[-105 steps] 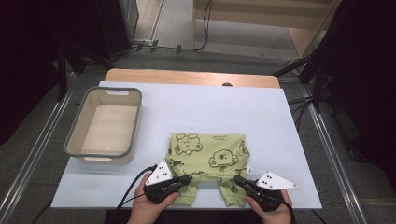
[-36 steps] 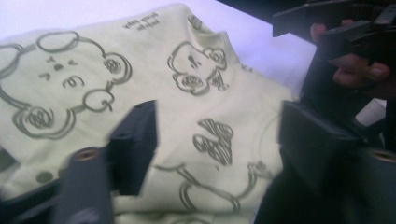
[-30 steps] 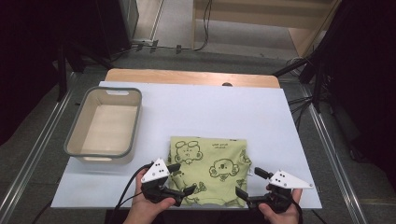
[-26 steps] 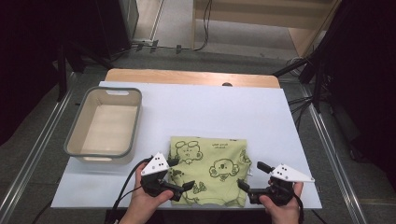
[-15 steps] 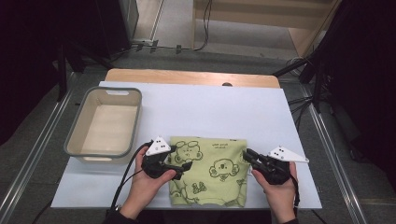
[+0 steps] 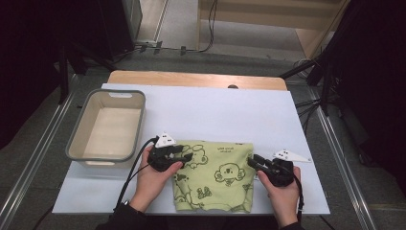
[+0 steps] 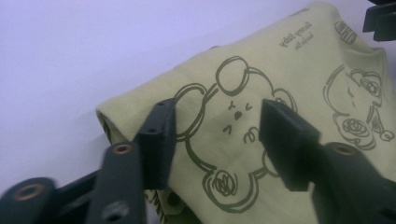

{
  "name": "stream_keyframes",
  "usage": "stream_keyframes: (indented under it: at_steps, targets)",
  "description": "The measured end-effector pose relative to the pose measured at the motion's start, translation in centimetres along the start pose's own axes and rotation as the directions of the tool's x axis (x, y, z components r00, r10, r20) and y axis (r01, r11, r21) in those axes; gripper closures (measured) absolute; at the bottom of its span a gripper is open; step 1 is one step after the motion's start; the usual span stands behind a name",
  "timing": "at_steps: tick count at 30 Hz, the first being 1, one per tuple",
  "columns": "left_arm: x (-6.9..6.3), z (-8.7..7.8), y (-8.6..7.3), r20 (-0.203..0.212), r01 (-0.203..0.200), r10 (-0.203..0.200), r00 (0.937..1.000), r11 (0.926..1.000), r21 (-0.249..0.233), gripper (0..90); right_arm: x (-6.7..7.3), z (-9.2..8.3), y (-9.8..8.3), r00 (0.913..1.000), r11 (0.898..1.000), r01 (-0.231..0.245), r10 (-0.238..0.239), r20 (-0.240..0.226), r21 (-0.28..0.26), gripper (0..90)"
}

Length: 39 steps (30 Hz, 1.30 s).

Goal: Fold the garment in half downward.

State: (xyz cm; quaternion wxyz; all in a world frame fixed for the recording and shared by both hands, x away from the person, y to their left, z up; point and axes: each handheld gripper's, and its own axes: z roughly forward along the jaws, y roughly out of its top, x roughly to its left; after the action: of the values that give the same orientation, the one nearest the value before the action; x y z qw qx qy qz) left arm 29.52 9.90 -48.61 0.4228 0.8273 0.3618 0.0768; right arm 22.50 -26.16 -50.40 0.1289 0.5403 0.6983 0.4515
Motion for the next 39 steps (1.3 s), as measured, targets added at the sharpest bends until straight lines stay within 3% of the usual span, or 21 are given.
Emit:
stream_keyframes:
  at_steps: [2, 5, 6, 8, 10, 13, 16, 21, 22, 24, 32, 36, 39]
  targets:
    - [0.0, 0.3, 0.0, 0.009, 0.004, -0.004, 0.9999, 1.0, 0.003, 61.9, 0.0, 0.4, 0.1, 0.9999, 1.0, -0.011, 0.011, -0.005, 0.013, 58.7]
    - [0.0, 0.7, -0.1, 0.015, 0.0, 0.0, 0.9999, 0.9998, 0.017, 68.6, -0.1, 1.2, 0.2, 0.9986, 0.997, -0.044, 0.042, 0.032, 0.056, 58.1]
    - [0.0, 0.8, -0.2, 0.015, 0.001, -0.001, 0.9999, 0.9998, 0.022, 69.9, -0.1, 1.5, 0.2, 0.9981, 0.996, -0.057, 0.055, 0.027, 0.069, 60.8]
    - [0.0, 1.0, -0.2, 0.006, 0.0, 0.0, 1.0, 0.9994, 0.036, 72.9, -0.2, 1.8, 0.1, 0.999, 0.995, -0.046, 0.045, 0.009, 0.092, 75.1]
    - [0.2, 1.1, -0.3, 0.004, 0.0, 0.0, 1.0, 0.9991, 0.042, 75.3, -0.2, 1.7, 0.1, 0.9999, 0.996, -0.015, 0.015, 0.004, 0.084, 85.2]
    - [0.4, 1.2, -0.3, -0.01, 0.001, -0.001, 1.0, 0.9987, 0.051, 78.3, -0.3, 1.2, 0.1, 1.0, 0.999, 0.004, -0.004, 0.001, 0.049, 86.2]
    - [0.6, 1.4, -0.3, -0.022, 0.001, 0.0, 0.9998, 0.9974, 0.073, 79.7, -0.9, 1.0, 0.0, 0.9998, 0.998, -0.008, 0.007, 0.021, 0.055, 85.9]
    - [0.8, 1.5, -0.4, -0.023, 0.001, 0.001, 0.9997, 0.9968, 0.08, 79.2, -2.1, 1.0, -0.5, 0.9983, 0.996, -0.035, 0.031, 0.05, 0.081, 79.5]
    - [0.8, 1.4, -0.4, -0.021, 0.0, 0.001, 0.9998, 0.9974, 0.072, 78.7, -2.3, 0.8, -0.4, 0.9975, 0.997, -0.031, 0.027, 0.066, 0.071, 77.4]
    - [0.9, 0.9, -0.2, -0.02, -0.002, 0.004, 0.9998, 0.9982, 0.059, 78.0, -2.6, 0.4, -0.1, 0.998, 0.999, -0.041, 0.04, 0.049, 0.031, 71.8]
    - [1.2, -0.1, 1.1, -0.027, -0.003, 0.003, 0.9996, 0.9998, 0.018, 79.2, -2.5, 0.8, 3.3, 0.9968, 0.996, 0.079, -0.078, 0.016, -0.047, 47.8]
    - [1.7, -0.3, 1.5, -0.041, 0.005, -0.004, 0.9991, 0.9997, 0.024, 82.2, -3.3, 2.7, 4.3, 0.9966, 0.997, 0.08, -0.08, -0.021, -0.006, 40.5]
    - [2.1, -0.3, 1.5, -0.052, 0.022, -0.021, 0.9985, 0.9994, 0.027, 84.5, -4.1, 4.0, 4.2, 0.9978, 0.997, 0.065, -0.064, -0.014, 0.031, 40.1]
